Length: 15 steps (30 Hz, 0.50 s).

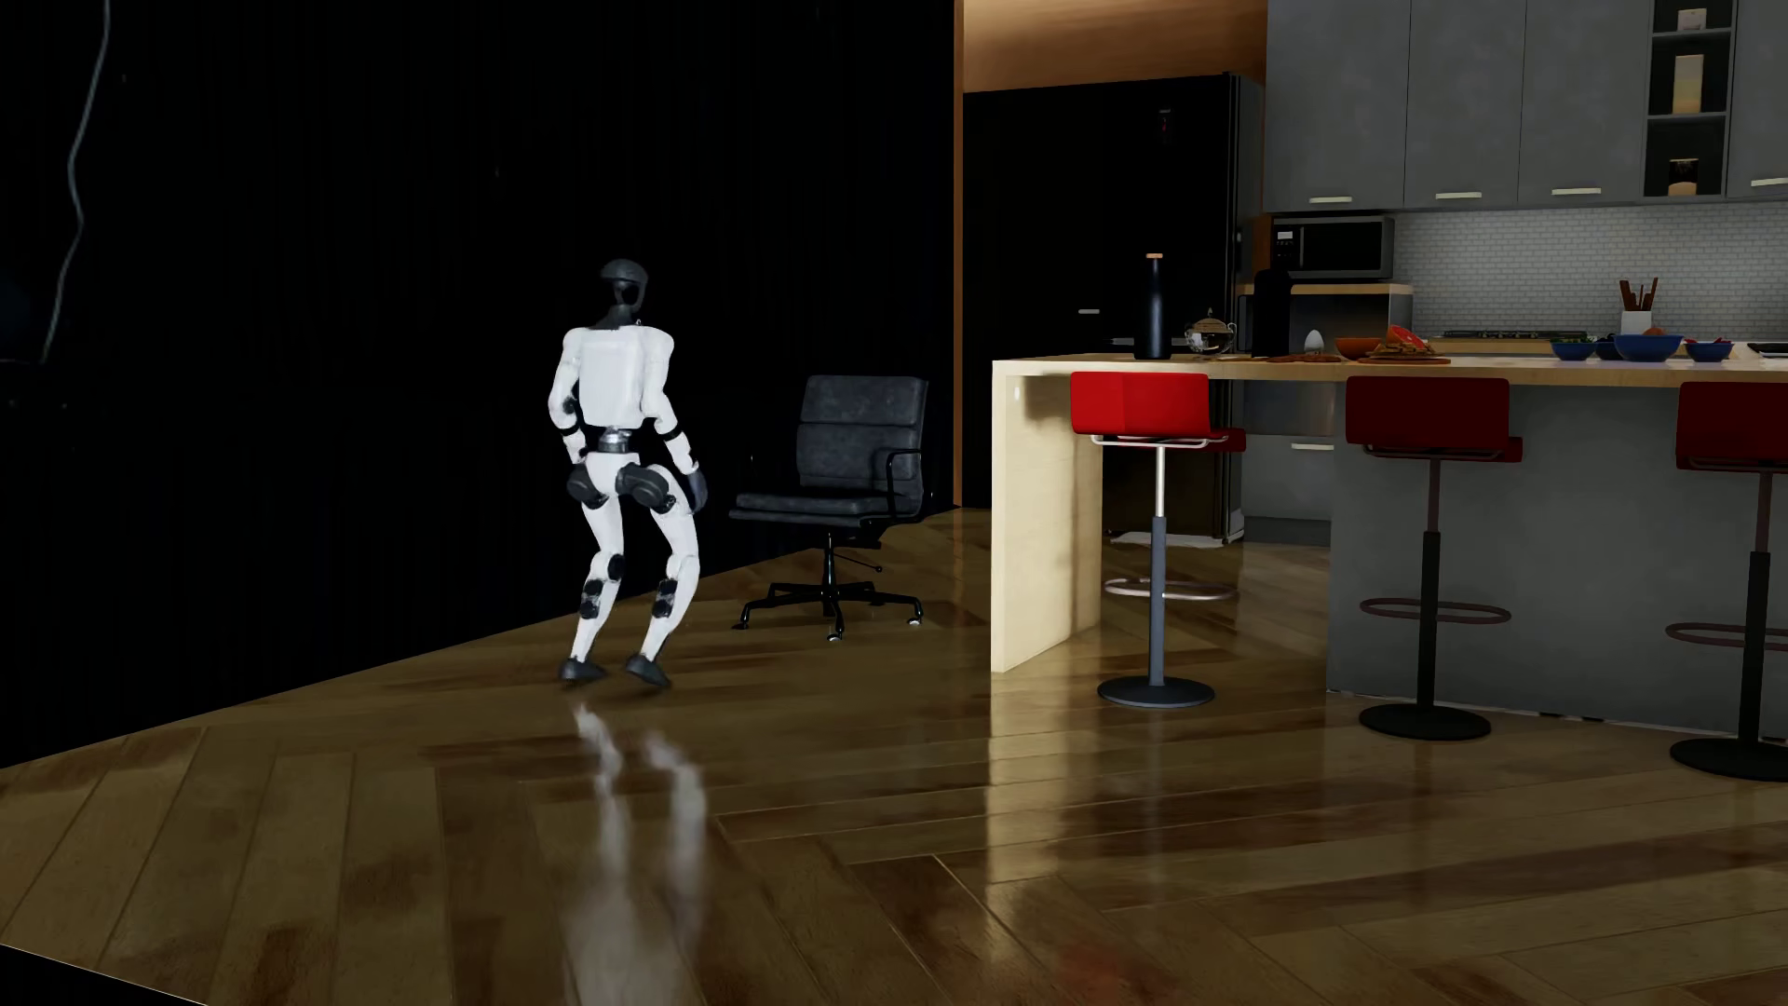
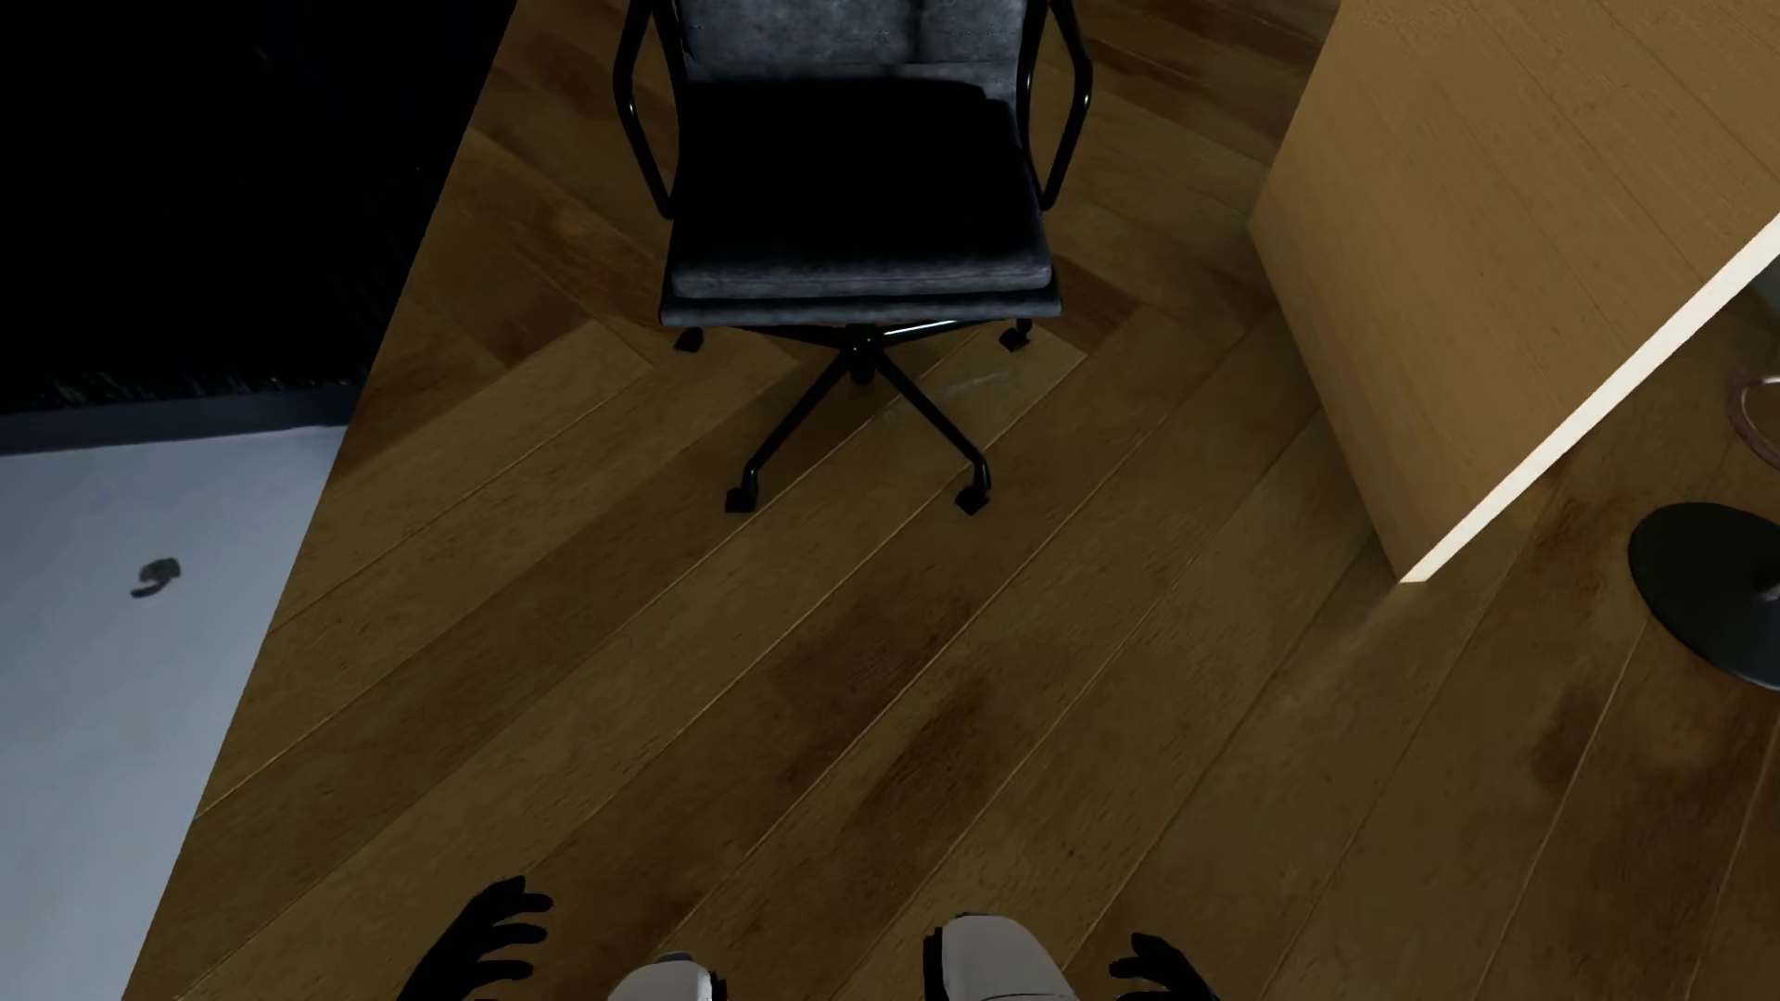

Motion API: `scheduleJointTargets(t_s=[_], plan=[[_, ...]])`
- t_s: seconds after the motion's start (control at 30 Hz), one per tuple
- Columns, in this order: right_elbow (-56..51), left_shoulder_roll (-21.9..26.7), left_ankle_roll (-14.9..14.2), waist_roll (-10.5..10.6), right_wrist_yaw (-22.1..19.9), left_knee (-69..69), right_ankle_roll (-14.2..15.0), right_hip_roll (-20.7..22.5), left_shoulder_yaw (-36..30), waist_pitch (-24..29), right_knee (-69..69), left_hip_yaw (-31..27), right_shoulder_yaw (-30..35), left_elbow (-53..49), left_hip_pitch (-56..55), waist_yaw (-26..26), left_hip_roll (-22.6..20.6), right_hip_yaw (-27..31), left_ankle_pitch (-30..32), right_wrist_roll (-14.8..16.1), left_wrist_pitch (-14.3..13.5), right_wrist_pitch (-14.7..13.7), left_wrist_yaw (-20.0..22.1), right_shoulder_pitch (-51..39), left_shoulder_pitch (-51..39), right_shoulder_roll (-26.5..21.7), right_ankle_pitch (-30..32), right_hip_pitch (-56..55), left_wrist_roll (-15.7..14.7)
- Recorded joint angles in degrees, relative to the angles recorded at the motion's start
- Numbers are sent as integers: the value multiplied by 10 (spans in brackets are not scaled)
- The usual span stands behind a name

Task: Walk towards the officechair

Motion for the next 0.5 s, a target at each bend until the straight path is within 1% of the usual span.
scheduleJointTargets(t_s=[0.03, 0.07, 0.1, 0.13, 0.17, 0.2, 0.23, 0.27, 0.3, 0.33, 0.37, 0.4, 0.43, 0.47, 0.5], plan=[[9, -10, -14, -6, 12, 48, -75, -15, -4, -8, -101, 7, -6, -8, -14, 17, -8, 6, 42, -10, 25, -28, 1, 3, -2, -8, -73, 8, 16], [51, -44, -18, 2, 17, 127, -16, -26, -4, -24, -187, 8, 24, 12, -55, 29, -5, 3, 109, -21, 35, -61, 8, 2, -12, -30, -118, 35, 25], [60, -51, -14, 19, 17, 119, -16, -21, -19, -27, -191, -7, 23, 6, -65, 33, -17, 5, 59, -14, 35, -84, 12, -10, -13, -31, -129, 54, 14], [47, -36, -6, 38, 13, 83, -19, -12, -21, -28, -194, -17, 29, -8, -71, 32, -22, 3, -5, 4, 19, -104, 11, -16, -10, -25, -133, 70, -8], [22, -29, 5, 55, 8, 30, -18, -7, -1, -27, -170, -19, 31, 12, -72, 33, -28, 3, -20, 28, -17, -124, 8, -5, -18, -13, -129, 74, -35], [-11, -13, 20, 78, 12, -46, -8, 1, 0, -27, -118, 0, 35, 15, -68, 21, -9, -10, 3, 52, -47, -138, 7, 11, -22, -10, -105, 60, -57], [-21, 6, 38, 81, 26, -112, -8, 9, 0, -33, -50, 12, 19, 37, -49, 4, 1, -6, 99, 73, -83, -149, 10, 21, -23, -1, -75, 31, -72], [3, 8, 36, 66, 44, -110, 6, 6, -21, -41, -44, 17, 22, 16, -43, -8, -3, 4, 92, 88, -92, -150, 23, 19, -19, -15, -80, 28, -83], [38, -16, 34, 48, 57, -113, 22, -3, -29, -58, -113, 18, 12, -6, -43, -6, -11, 14, 89, 92, -88, -138, 37, 24, -21, -25, -153, 63, -86], [58, -40, 30, 39, 63, -104, -11, -7, -36, -66, -157, 7, 1, -9, -43, -2, -22, 10, 68, 91, -80, -115, 48, 28, -28, -38, -186, 94, -85], [65, -38, 25, 40, 57, -60, -12, 1, -42, -70, -174, -6, -4, -17, -50, 6, -27, 7, 10, 84, -75, -79, 51, 18, -11, -44, -181, 105, -78], [47, -32, 21, 36, 38, -8, -11, 3, -30, -70, -186, -9, -9, -17, -54, 20, -32, 9, -42, 80, -62, -52, 43, 27, -1, -30, -179, 117, -67], [43, -32, 16, 37, 20, 13, -9, 7, -14, -69, -197, -9, 3, -6, -51, 29, -27, 9, -70, 79, -45, -36, 30, 30, 3, -24, -176, 126, -57], [21, -27, 7, 41, 10, -47, -3, 11, -6, -70, -195, -9, 3, 16, -41, 23, -10, 5, -52, 81, -31, -26, 17, 27, 1, -17, -178, 121, -47], [2, 0, 11, 27, 11, -74, -13, 10, -16, -62, -167, -8, 3, 29, -36, 11, -13, 9, 36, 86, -26, -26, 9, 13, 6, 0, -171, 103, -45]])
